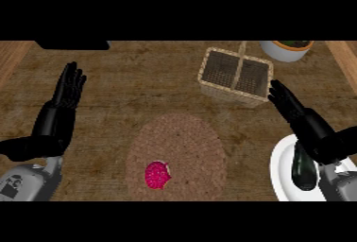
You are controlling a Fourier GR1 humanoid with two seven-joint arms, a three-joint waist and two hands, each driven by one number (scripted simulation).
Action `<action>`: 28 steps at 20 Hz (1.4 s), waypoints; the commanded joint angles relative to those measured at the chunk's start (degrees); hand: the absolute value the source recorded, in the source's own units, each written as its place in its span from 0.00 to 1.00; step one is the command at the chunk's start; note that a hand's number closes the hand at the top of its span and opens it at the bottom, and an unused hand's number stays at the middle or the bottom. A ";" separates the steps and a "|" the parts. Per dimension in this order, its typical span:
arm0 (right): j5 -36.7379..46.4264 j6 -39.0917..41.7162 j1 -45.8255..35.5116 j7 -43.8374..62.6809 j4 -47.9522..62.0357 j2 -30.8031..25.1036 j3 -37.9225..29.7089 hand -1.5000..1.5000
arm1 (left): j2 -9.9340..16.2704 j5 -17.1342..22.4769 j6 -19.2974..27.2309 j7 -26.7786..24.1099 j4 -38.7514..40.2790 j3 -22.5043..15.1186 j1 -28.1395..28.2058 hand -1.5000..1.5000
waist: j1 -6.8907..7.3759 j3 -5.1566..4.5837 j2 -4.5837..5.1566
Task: Pick the cupcake from the placemat and place it in the basket
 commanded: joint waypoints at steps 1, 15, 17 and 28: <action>4.88 -3.38 -1.95 4.70 -4.35 4.57 2.06 1.00 | -1.11 -1.84 -3.36 -0.90 1.68 1.67 1.32 0.50 | -0.71 0.22 0.09; 41.50 -39.69 -6.86 2.58 5.58 28.39 38.22 0.00 | 3.87 -1.12 -11.91 5.99 1.89 -3.90 0.27 0.50 | 0.71 -0.01 -0.49; 48.56 -42.22 -8.46 10.55 6.84 28.47 38.93 0.00 | 4.18 -1.47 -11.45 6.04 3.20 -2.88 -0.44 0.50 | -0.73 -0.12 -0.74; 70.66 -12.76 -20.28 46.00 7.42 26.47 35.65 0.00 | 5.05 -1.54 -11.07 5.54 3.36 -1.96 3.08 0.50 | -3.07 -0.44 -2.06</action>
